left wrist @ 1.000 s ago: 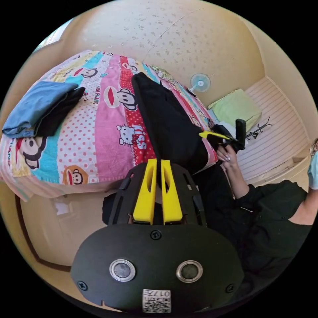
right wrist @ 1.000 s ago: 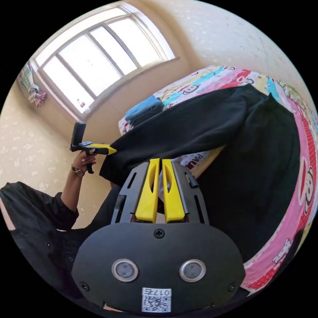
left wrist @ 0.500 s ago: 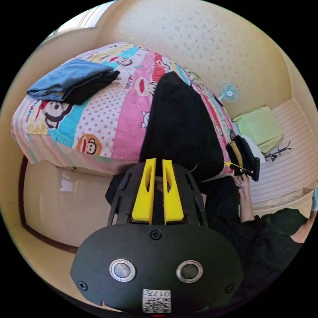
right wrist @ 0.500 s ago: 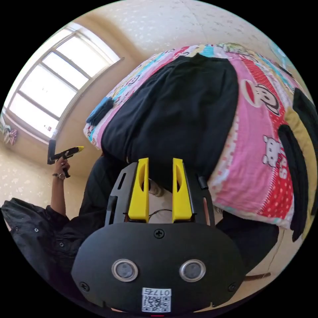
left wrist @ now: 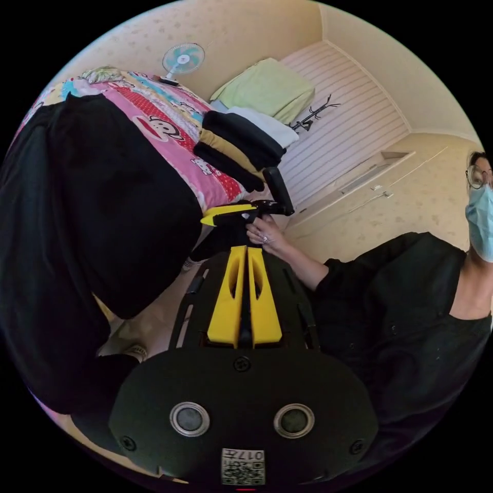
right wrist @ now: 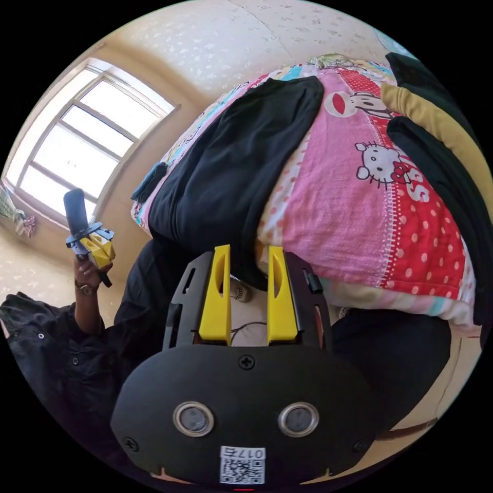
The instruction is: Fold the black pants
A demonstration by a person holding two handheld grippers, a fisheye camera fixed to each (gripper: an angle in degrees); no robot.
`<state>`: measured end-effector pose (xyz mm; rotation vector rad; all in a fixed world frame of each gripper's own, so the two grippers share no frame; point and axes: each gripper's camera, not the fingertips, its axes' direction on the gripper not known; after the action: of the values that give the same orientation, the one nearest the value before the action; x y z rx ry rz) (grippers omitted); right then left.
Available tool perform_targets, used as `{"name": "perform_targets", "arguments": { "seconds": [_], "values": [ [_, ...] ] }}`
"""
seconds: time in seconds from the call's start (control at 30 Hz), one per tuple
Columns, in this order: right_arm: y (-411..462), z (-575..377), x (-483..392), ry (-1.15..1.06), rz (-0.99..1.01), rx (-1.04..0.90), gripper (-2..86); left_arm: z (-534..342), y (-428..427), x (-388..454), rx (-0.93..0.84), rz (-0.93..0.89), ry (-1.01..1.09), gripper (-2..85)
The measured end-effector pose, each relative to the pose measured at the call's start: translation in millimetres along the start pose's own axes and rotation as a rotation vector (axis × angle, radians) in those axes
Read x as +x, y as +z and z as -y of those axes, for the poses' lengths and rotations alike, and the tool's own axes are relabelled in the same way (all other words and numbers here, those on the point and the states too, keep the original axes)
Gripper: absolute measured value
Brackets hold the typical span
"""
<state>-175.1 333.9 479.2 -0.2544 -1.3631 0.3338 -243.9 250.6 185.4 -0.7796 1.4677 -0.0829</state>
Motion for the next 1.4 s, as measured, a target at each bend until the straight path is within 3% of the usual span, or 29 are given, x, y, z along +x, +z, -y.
{"name": "perform_targets", "arguments": {
  "seconds": [0.17, 0.3, 0.5, 0.6, 0.67, 0.83, 0.97, 1.07, 1.13, 1.27, 1.4],
  "values": [
    [-16, 2, -1, -0.060, 0.140, -0.057, 4.2, -5, 45, 1, -0.055, 0.024, -0.009, -0.7],
    [-55, 12, -6, -0.177, 0.315, 0.027, 2.3, -6, 61, 2, -0.052, 0.074, -0.033, 1.2],
    [-92, 62, -32, -0.297, 0.508, 0.035, 1.6, 2, 59, -6, 0.066, 0.178, -0.083, 7.7],
    [-91, 86, -65, -0.383, 0.521, -0.010, 1.7, 2, 44, -10, 0.193, 0.215, -0.132, 9.1],
    [-84, 100, -83, -0.418, 0.509, -0.040, 1.7, 0, 32, -20, 0.259, 0.342, -0.214, 9.9],
    [-43, 131, -107, -0.431, 0.494, -0.114, 2.2, 4, 37, -77, 0.258, 0.506, -0.332, 6.1],
    [-4, 139, -82, -0.387, 0.489, -0.226, 3.6, 5, 65, -151, 0.165, 0.329, -0.418, -0.5],
    [-27, 115, -51, -0.330, 0.630, -0.130, 6.0, -11, 58, -163, 0.257, 0.264, -0.439, -0.9],
    [-44, 95, -33, -0.291, 0.606, -0.079, 6.5, -19, 51, -159, 0.296, 0.302, -0.432, -0.9],
    [-64, 55, -8, -0.212, 0.264, -0.028, 9.0, -38, 20, -149, 0.415, 0.438, -0.448, -0.9],
    [-55, 32, -1, -0.204, 0.293, -0.023, 13.9, -44, 6, -156, 0.408, 0.306, -0.449, -0.2]
  ]
}}
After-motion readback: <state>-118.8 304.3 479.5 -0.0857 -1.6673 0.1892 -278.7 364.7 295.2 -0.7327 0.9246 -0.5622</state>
